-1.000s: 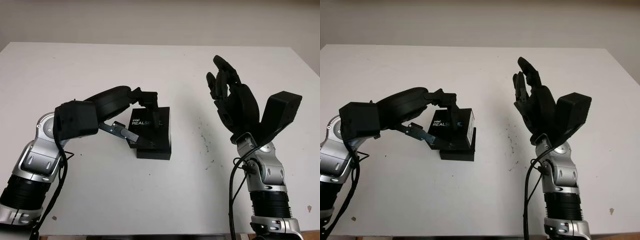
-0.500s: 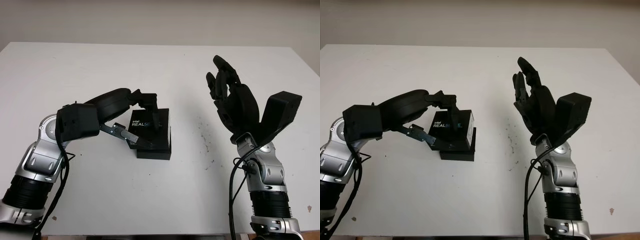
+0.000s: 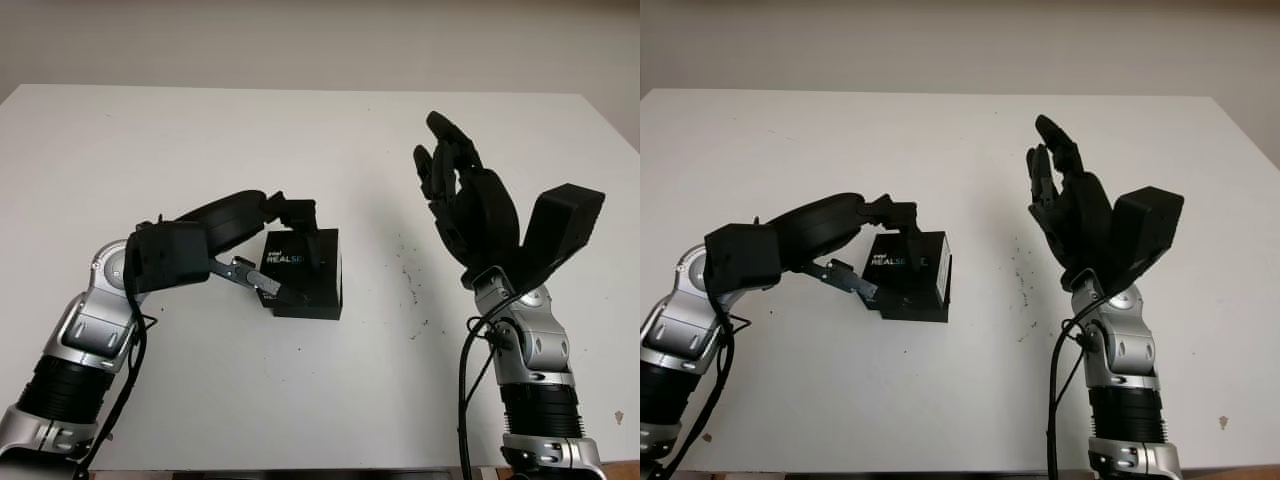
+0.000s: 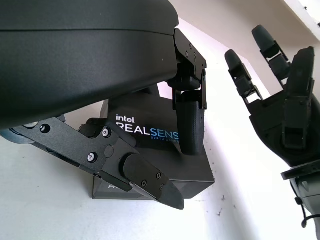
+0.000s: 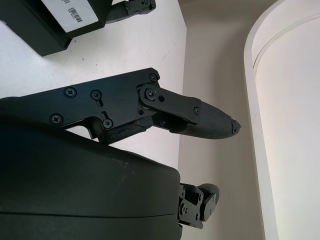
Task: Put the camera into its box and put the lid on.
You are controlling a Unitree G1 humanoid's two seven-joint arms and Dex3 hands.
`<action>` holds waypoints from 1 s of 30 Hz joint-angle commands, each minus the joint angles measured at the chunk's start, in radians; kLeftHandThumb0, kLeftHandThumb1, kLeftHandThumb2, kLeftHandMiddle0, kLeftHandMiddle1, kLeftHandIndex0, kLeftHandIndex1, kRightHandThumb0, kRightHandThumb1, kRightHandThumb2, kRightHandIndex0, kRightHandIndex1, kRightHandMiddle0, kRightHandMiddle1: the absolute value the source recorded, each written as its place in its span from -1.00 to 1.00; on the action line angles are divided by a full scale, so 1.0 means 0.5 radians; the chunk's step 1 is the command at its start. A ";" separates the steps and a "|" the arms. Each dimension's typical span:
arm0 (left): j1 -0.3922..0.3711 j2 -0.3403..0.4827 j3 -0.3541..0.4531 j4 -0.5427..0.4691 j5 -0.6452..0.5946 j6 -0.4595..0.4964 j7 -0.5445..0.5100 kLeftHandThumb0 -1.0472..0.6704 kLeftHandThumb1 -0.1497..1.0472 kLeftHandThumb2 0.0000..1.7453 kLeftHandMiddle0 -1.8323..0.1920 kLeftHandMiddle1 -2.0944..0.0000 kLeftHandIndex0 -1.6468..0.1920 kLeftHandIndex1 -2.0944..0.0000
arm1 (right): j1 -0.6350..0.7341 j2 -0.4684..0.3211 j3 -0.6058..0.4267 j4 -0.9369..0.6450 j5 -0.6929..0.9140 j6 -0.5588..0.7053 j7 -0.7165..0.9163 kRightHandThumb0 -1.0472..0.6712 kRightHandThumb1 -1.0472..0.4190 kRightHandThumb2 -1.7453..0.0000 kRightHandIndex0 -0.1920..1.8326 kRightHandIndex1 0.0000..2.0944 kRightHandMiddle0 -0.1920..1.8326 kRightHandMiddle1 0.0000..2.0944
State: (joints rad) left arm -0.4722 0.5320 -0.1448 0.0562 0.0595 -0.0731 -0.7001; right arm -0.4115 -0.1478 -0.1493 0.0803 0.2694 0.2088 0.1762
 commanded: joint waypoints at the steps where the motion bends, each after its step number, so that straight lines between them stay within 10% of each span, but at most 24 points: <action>1: -0.008 -0.017 -0.009 0.015 0.007 -0.014 0.013 -0.01 0.76 -0.94 0.41 -0.58 0.48 -0.57 | 0.004 0.006 -0.011 -0.045 0.003 -0.016 -0.005 -0.47 -1.00 0.24 -0.79 -0.94 -1.00 -0.48; 30: -0.027 -0.206 0.010 0.226 -0.007 -0.186 0.216 -0.05 0.75 -0.94 0.39 -0.62 0.48 -0.63 | 0.019 0.006 -0.002 -0.030 -0.028 -0.052 0.020 -0.48 -1.00 0.24 -0.78 -0.94 -1.00 -0.42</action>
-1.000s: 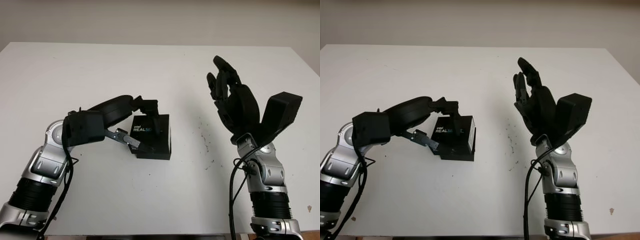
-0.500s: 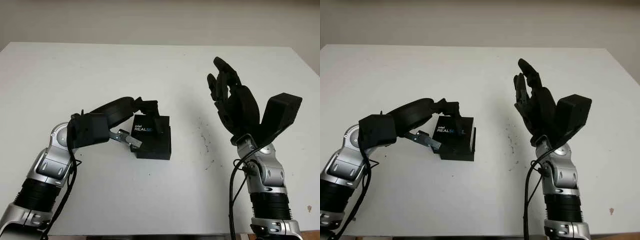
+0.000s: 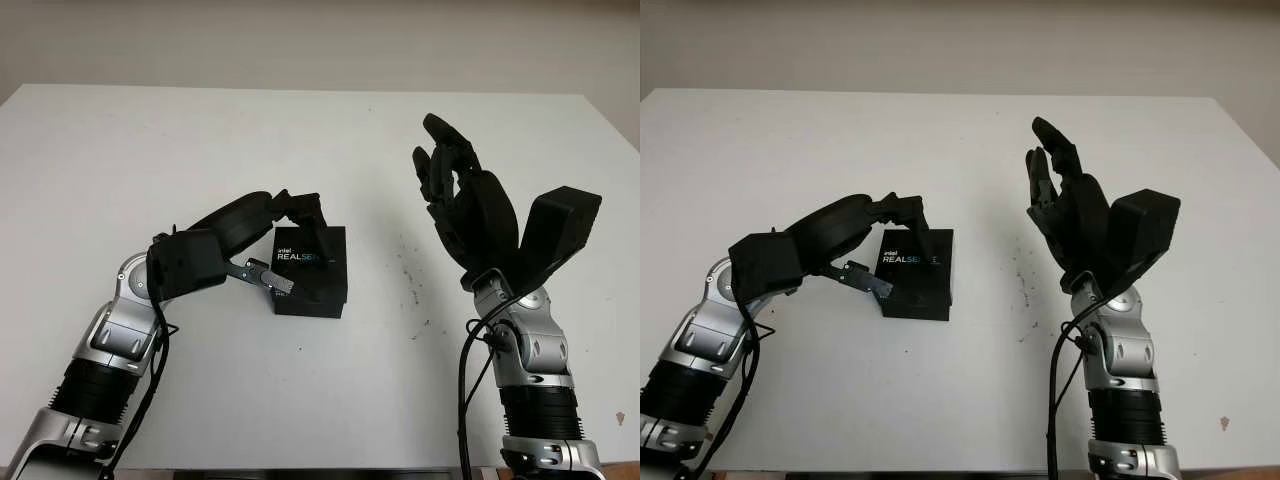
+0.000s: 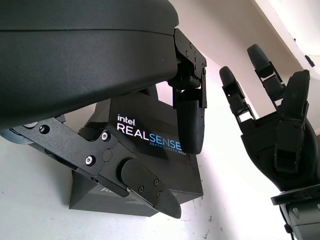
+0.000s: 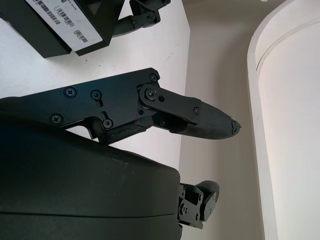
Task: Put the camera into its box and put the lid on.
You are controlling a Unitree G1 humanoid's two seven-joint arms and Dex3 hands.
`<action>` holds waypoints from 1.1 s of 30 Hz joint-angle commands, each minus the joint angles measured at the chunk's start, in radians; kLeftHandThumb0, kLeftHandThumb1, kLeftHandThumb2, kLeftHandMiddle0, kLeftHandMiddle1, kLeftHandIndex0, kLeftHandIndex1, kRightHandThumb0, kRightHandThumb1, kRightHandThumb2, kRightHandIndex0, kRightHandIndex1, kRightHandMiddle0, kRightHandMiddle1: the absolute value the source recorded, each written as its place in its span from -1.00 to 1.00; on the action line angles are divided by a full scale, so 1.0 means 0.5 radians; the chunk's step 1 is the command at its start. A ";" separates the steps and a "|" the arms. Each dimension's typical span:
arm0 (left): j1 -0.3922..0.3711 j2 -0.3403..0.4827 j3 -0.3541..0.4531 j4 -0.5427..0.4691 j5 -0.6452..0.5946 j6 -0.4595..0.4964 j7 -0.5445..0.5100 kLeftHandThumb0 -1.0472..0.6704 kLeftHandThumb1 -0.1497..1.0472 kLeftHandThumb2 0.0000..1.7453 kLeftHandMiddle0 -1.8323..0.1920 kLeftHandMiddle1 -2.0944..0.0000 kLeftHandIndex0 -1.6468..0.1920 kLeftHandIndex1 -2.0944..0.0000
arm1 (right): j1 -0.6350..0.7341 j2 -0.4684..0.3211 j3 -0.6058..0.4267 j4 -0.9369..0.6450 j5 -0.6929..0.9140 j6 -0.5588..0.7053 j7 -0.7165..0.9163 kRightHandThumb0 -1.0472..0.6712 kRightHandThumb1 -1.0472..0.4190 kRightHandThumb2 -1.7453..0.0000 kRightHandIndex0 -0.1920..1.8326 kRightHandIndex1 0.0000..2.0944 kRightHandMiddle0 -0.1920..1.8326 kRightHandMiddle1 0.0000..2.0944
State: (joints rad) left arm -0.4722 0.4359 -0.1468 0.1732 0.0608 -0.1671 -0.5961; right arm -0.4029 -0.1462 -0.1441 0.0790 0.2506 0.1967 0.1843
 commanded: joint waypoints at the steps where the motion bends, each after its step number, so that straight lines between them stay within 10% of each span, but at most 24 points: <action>1: -0.024 -0.013 0.014 -0.015 -0.011 0.014 0.005 -0.05 0.75 -0.94 0.39 -0.62 0.48 -0.63 | 0.002 0.005 -0.014 -0.027 0.013 -0.028 0.004 -0.48 -1.00 0.24 -0.78 -0.94 -1.00 -0.42; 16: -0.011 0.119 -0.098 -0.166 0.304 0.134 -0.005 -0.22 0.78 -0.93 0.63 -0.54 0.65 -0.47 | 0.002 0.017 -0.020 -0.042 0.017 -0.006 -0.037 -0.48 -1.00 0.27 -0.77 -0.94 -1.00 -0.44; 19: -0.017 0.272 -0.236 -0.274 0.773 0.033 0.096 -0.59 0.97 -0.79 0.78 0.56 0.81 0.41 | 0.002 0.017 -0.025 -0.047 0.027 0.001 -0.035 -0.47 -1.00 0.27 -0.77 -0.94 -1.00 -0.43; 21: -0.018 0.324 -0.294 -0.346 0.998 0.041 0.111 -0.70 0.99 -0.54 0.85 0.88 0.84 0.78 | 0.002 0.016 -0.027 -0.047 0.035 0.008 -0.032 -0.46 -1.00 0.26 -0.77 -0.94 -1.00 -0.43; 33: 0.051 0.306 -0.299 -0.473 1.200 0.157 0.137 -0.76 1.00 -0.24 0.99 0.96 0.89 0.94 | 0.008 0.012 -0.018 -0.057 0.022 0.010 -0.039 -0.47 -1.00 0.26 -0.77 -0.94 -1.00 -0.44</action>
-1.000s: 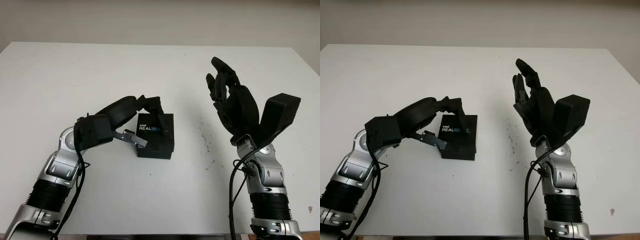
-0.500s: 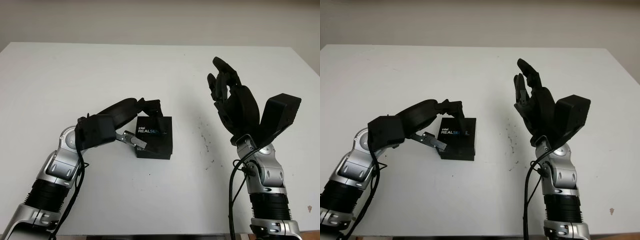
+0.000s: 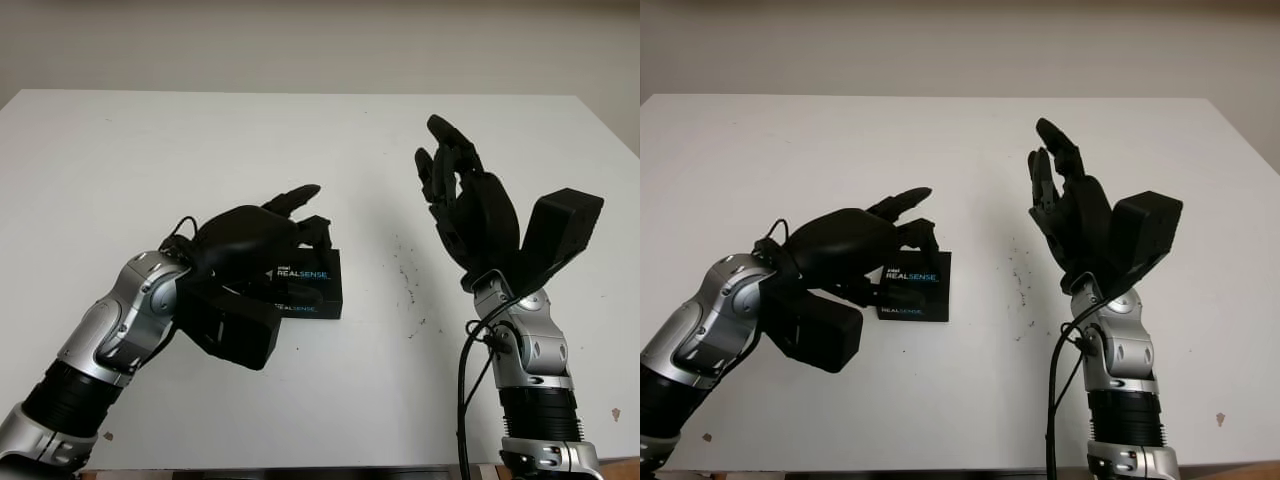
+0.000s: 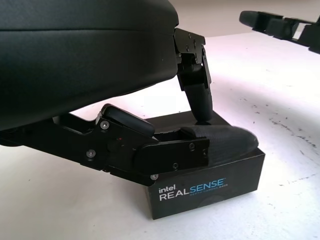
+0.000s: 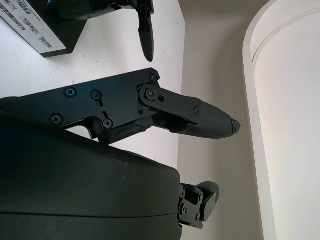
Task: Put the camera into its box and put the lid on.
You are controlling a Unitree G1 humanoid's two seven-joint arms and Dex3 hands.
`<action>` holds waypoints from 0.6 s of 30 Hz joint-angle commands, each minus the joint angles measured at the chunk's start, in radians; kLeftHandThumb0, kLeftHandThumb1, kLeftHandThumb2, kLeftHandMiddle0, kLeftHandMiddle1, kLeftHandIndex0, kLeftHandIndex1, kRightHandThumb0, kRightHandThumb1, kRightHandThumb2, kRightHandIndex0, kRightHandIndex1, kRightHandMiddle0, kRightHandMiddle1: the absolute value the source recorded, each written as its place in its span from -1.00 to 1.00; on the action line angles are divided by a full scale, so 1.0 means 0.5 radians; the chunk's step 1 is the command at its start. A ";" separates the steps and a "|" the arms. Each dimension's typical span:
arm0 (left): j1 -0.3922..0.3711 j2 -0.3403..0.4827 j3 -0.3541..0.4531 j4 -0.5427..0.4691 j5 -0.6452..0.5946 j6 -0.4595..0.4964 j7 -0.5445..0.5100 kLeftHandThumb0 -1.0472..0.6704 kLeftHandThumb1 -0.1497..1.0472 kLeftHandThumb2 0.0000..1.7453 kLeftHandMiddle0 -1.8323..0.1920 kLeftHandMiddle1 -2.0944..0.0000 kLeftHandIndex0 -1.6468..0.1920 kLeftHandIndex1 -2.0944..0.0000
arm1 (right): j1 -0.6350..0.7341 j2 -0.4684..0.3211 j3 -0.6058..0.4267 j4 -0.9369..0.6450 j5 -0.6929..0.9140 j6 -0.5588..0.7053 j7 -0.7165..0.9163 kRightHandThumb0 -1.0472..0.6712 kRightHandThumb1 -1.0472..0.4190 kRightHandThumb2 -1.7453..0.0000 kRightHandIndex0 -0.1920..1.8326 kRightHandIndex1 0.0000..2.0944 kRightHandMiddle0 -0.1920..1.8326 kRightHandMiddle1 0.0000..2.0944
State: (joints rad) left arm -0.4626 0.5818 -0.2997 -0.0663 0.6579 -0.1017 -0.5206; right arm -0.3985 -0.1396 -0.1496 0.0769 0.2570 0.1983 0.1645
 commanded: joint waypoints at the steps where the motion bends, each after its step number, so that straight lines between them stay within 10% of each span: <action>1: 0.035 0.012 0.009 0.006 -0.003 0.030 -0.013 -0.76 1.00 -0.24 1.00 0.96 0.89 0.94 | 0.000 -0.003 -0.007 -0.054 0.010 0.008 0.003 -0.47 -1.00 0.26 -0.77 -0.94 -1.00 -0.44; 8: 0.056 -0.046 0.119 0.013 -0.250 0.091 0.004 -0.73 1.00 -0.26 0.99 0.95 0.89 0.95 | 0.006 -0.005 -0.001 -0.069 0.003 0.014 0.003 -0.48 -1.00 0.25 -0.77 -0.94 -1.00 -0.43; 18: 0.062 -0.411 0.690 0.102 -1.069 0.185 0.421 -0.67 1.00 -0.31 0.99 0.96 0.96 0.97 | 0.014 0.005 0.073 -0.115 -0.066 -0.024 0.020 -0.49 -1.00 0.20 -0.81 -0.96 -1.00 -0.52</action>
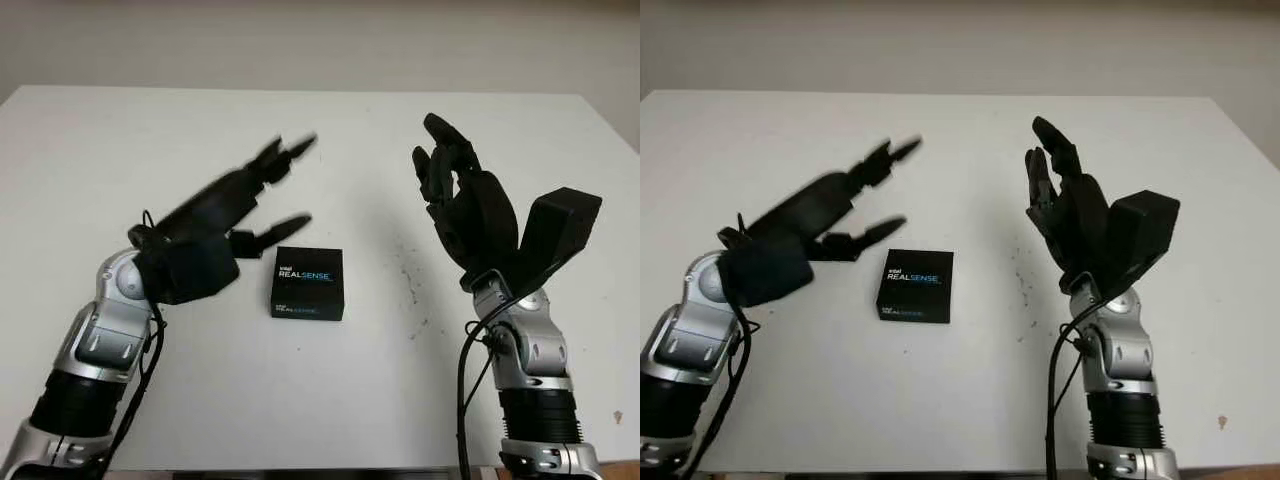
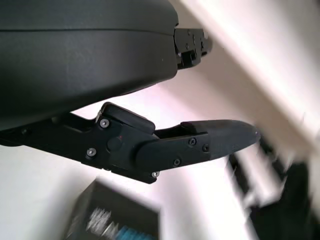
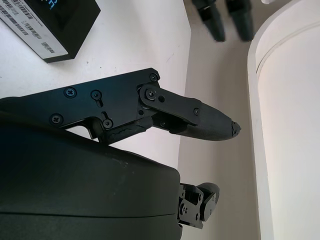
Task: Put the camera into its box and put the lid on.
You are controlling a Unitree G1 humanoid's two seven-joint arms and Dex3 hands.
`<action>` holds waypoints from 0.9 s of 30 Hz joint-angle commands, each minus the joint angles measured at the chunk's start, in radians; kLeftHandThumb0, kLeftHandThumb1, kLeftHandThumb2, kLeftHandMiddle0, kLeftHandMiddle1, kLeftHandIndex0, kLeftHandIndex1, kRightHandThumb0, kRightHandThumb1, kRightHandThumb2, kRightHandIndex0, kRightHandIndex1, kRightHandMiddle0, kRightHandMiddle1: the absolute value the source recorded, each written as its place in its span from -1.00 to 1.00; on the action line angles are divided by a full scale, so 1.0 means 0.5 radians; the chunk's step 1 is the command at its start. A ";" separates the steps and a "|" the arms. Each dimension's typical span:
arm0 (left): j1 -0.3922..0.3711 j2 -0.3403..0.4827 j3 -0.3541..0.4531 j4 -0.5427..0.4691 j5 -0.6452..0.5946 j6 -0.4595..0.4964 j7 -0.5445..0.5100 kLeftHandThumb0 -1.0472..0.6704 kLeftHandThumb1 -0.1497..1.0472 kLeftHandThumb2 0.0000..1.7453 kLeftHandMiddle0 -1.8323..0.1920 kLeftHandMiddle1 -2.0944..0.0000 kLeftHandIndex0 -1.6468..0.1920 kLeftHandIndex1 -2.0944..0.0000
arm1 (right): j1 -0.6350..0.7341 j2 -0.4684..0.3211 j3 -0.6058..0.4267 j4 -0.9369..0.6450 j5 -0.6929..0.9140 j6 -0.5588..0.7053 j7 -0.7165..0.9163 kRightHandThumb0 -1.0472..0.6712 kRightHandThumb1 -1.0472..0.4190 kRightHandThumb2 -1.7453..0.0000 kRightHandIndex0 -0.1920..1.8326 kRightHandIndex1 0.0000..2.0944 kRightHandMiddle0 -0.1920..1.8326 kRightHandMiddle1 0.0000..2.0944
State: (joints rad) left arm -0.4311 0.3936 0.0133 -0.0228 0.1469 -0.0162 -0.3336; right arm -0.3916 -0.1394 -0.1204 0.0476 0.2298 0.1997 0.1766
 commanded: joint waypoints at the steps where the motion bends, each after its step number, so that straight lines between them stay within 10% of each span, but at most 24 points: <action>1: -0.005 -0.070 0.110 0.026 -0.105 0.018 0.094 -0.66 1.00 -0.30 0.99 0.98 0.98 0.99 | 0.002 0.005 0.025 -0.064 -0.023 -0.029 -0.003 -0.49 -1.00 0.20 -0.81 -0.96 -1.00 -0.53; 13: 0.147 -0.287 0.462 0.102 -0.652 0.153 0.306 -0.63 1.00 -0.31 1.00 1.00 1.00 1.00 | 0.012 0.105 0.099 -0.083 -0.108 -0.038 -0.090 -0.51 -1.00 0.18 -0.99 -1.00 -1.00 -0.97; 27: 0.338 -0.486 0.556 0.145 -0.832 -0.021 0.424 -0.61 1.00 -0.23 1.00 1.00 1.00 1.00 | -0.012 0.171 0.109 0.091 -0.141 -0.104 -0.114 -0.62 -1.00 0.23 -1.00 -1.00 -1.00 -1.00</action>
State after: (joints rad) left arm -0.2687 0.1514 0.2944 0.0490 -0.2706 -0.0181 -0.1196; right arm -0.3873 -0.0508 -0.0643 0.0897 0.1633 0.1639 0.1180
